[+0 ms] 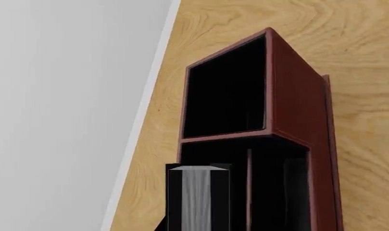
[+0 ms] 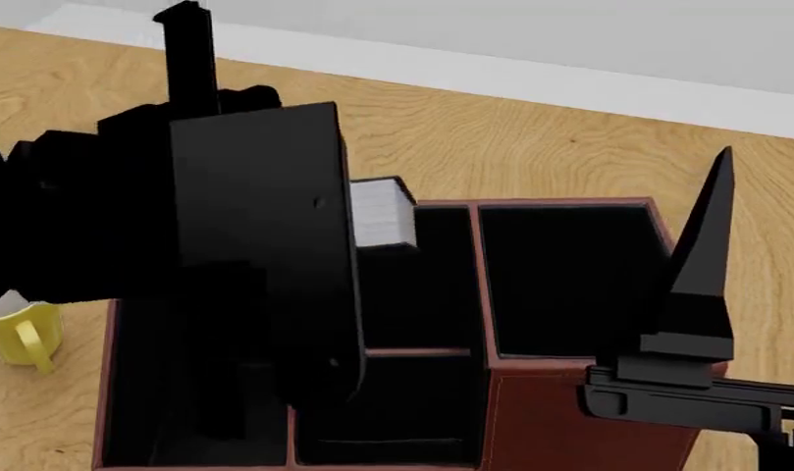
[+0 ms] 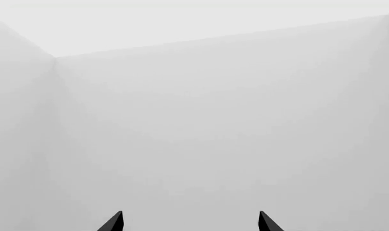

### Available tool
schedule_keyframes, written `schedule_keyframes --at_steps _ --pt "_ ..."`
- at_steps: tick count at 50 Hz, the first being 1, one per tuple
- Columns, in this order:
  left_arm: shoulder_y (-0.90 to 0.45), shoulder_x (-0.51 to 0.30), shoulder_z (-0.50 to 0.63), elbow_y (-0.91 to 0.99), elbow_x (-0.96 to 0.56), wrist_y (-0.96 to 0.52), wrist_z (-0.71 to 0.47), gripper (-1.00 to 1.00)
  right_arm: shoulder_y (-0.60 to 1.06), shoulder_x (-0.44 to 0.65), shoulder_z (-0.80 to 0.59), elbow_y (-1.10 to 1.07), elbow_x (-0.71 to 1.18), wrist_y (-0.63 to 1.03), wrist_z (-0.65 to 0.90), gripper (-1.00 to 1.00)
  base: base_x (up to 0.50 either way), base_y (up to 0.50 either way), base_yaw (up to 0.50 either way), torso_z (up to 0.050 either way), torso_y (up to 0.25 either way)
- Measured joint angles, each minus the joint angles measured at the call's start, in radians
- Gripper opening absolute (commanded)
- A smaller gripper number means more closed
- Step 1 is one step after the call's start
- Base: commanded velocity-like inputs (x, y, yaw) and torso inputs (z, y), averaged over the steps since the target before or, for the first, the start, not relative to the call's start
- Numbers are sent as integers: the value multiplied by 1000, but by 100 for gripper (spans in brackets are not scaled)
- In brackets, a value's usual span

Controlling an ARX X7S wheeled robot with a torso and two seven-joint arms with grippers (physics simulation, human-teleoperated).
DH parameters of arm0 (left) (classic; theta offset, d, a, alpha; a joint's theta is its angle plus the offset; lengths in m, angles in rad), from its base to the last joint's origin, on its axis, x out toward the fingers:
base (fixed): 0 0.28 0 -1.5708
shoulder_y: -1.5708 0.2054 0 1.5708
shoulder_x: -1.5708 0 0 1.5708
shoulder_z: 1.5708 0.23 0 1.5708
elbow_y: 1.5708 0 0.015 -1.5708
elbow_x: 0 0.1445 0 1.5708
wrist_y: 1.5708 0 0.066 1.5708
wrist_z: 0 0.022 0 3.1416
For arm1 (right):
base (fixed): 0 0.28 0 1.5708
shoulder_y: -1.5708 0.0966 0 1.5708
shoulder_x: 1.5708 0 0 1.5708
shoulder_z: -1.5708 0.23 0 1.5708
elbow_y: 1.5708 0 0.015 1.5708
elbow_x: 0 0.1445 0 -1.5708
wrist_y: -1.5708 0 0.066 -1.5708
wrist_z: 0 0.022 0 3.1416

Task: Pick up the book and place it in the back compartment of the caddy.

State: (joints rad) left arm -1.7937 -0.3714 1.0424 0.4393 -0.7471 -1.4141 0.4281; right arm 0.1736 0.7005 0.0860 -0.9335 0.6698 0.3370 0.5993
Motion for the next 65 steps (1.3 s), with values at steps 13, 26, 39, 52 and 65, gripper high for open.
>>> schedule_keyframes --at_steps 13,26,39,52,65 --pt "35 39 2 -53 4 -1 -27 -100 -8 1 4 6 3 -11 2 100 0 0 0 1 2" --pt "82 71 36 -76 16 -8 -72 -100 -29 4 24 4 12 -27 6 100 0 0 0 0 2" --pt "113 86 49 -48 -4 -35 -108 -100 -40 7 32 3 16 -38 10 100 0 0 0 1 2" --pt "132 104 1 5 -68 -88 -152 -100 -51 10 37 0 18 -49 12 100 0 0 0 0 1" --pt "139 120 -17 21 -128 -104 -216 -100 -62 14 45 -4 24 -60 15 100 0 0 0 0 2"
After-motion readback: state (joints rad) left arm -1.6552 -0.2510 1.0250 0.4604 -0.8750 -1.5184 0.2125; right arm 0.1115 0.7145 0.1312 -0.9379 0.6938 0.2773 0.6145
